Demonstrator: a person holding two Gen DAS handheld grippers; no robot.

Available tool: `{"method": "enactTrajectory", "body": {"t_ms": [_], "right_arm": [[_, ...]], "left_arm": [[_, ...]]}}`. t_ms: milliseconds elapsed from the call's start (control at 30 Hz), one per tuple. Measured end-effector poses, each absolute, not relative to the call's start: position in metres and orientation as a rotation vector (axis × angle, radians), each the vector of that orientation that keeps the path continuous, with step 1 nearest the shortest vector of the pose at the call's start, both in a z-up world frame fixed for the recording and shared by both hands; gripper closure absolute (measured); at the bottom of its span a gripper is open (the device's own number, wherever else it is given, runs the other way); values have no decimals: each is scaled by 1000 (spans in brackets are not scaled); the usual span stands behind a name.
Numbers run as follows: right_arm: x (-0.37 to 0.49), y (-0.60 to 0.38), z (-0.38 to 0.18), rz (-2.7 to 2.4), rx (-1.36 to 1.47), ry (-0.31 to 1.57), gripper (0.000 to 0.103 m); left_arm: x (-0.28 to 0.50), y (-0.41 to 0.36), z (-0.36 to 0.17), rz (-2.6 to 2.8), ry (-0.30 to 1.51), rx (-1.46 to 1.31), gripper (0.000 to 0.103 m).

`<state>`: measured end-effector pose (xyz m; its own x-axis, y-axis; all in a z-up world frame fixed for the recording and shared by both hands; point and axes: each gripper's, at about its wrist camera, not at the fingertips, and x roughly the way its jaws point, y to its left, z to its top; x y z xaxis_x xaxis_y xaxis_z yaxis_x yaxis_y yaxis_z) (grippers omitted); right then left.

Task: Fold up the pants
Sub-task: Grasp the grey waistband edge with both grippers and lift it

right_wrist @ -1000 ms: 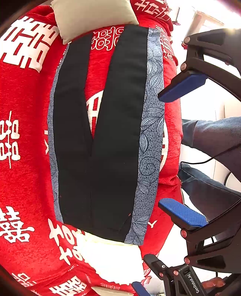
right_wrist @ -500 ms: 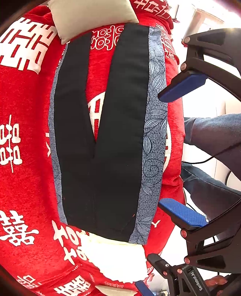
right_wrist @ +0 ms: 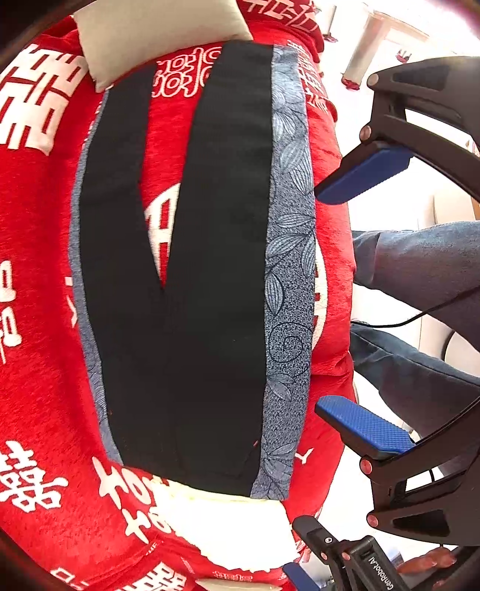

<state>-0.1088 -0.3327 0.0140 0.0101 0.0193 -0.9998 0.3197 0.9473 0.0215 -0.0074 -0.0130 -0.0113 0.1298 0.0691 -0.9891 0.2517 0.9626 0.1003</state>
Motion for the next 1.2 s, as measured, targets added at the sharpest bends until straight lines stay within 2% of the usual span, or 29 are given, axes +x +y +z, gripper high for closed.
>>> {"method": "enactTrajectory", "body": {"t_ms": [200,533,567,600,667,800,933,967,1000,1200], "right_arm": [[-113,-333,-10,-195,391,1550,0],[-141,-350,-92,-24,962,1451,2],[-144,-350,-102,-17,998,1448,4],[-148,-350,-113,-12,1036,1444,15],[-156,-351,-135,-6,1105,1443,30],[-168,-354,-172,9,1245,1411,31],[-171,-355,-184,64,1320,1350,31],[-171,-355,-185,78,1334,1334,34],[-172,-356,-183,93,1353,1305,44],[-165,-364,-190,85,1467,1233,46]], "left_arm": [[0,-2,-37,-164,1469,176,0],[4,40,-111,-163,1519,-138,0],[4,44,-120,-165,1528,-178,0],[3,48,-129,-165,1533,-213,0],[1,54,-145,-162,1543,-264,0],[-4,65,-162,-165,1539,-355,0],[-8,72,-170,-179,1543,-395,0],[-9,72,-172,-183,1544,-399,0],[-7,72,-174,-187,1544,-407,0],[-1,71,-178,-198,1533,-449,0]]}}
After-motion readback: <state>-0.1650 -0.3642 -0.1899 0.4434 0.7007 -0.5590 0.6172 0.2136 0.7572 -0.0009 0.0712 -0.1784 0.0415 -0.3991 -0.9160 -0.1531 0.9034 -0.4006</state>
